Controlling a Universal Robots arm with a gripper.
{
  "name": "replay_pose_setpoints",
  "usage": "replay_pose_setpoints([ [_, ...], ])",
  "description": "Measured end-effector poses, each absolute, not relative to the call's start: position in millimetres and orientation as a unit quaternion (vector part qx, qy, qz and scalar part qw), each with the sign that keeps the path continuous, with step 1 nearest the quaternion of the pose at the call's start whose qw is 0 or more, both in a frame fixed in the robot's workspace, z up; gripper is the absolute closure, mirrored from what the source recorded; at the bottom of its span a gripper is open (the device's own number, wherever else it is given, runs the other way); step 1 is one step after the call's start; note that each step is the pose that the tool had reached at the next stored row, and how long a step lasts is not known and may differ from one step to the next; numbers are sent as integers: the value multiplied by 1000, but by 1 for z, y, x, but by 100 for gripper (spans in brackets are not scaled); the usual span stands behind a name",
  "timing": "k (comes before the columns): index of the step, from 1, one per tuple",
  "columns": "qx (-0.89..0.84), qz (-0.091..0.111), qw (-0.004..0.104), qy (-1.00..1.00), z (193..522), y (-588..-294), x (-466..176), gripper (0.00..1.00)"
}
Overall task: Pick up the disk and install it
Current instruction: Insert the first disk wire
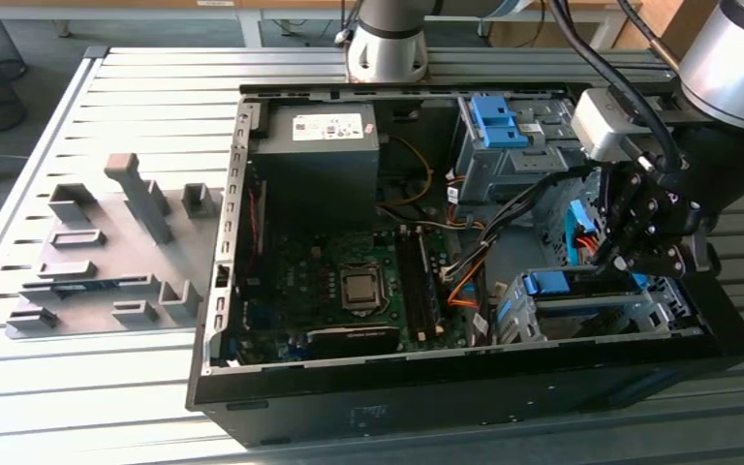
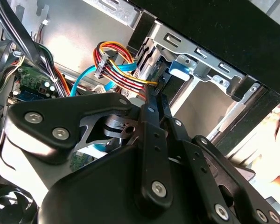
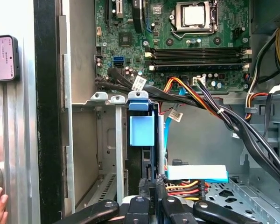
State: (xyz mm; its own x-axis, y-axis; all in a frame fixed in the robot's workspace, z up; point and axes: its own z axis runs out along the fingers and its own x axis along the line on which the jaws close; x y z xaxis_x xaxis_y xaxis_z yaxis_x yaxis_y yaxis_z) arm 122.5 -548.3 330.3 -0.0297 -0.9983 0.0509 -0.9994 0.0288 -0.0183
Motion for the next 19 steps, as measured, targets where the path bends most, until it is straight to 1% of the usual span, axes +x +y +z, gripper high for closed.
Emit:
replay_pose_setpoints([
  [11, 696, 23, 13, -717, 329, -550, 123, 84],
  [13, 696, 23, 13, -717, 330, -550, 123, 83],
  [14, 696, 23, 12, -717, 331, -550, 123, 76],
  [19, 696, 23, 13, -717, 344, -550, 123, 76],
])
